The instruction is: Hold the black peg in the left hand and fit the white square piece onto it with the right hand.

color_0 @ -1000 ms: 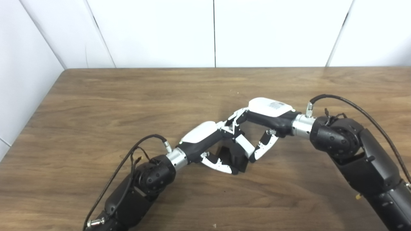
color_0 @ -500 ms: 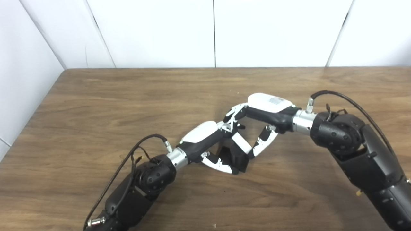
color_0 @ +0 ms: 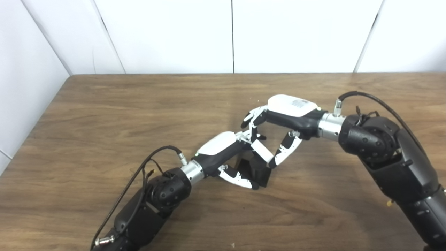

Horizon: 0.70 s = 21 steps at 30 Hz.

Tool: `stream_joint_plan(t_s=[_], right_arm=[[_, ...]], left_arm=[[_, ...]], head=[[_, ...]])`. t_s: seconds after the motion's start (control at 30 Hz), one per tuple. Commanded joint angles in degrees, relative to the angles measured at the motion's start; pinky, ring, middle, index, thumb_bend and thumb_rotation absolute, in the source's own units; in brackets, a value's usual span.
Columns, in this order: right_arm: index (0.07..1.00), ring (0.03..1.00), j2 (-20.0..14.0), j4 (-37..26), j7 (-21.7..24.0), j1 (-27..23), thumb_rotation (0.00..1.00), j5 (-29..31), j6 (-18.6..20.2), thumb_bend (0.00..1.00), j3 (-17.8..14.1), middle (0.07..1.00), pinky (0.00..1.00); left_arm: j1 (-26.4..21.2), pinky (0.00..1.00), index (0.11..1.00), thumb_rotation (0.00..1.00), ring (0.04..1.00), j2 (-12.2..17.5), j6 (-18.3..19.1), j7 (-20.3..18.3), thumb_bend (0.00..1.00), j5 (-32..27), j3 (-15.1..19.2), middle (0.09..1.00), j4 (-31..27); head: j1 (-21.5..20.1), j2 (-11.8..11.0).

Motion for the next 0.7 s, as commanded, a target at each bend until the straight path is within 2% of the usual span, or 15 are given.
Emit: stream_joint_plan(t_s=[0.0, 0.67], right_arm=[[0.479, 0.866, -1.2, -2.4, -0.2, -2.6, 0.14, 1.0, -1.0, 0.52, -0.8, 0.797, 0.87], [0.478, 0.865, -4.2, -5.9, 6.5, -6.6, 0.14, 0.3, -3.3, 0.52, 3.1, 0.797, 0.88]], left_arm=[[1.4, 1.0, 0.492, 0.08, 1.0, 0.7, 2.7, -3.9, 0.52, 4.0, -2.6, 0.938, 3.1], [1.2, 1.0, 0.492, 0.08, 1.0, 1.2, 3.2, -4.6, 0.52, 4.1, -2.7, 0.94, 2.6]], head=[[0.0, 0.2], [-0.1, 0.6]])
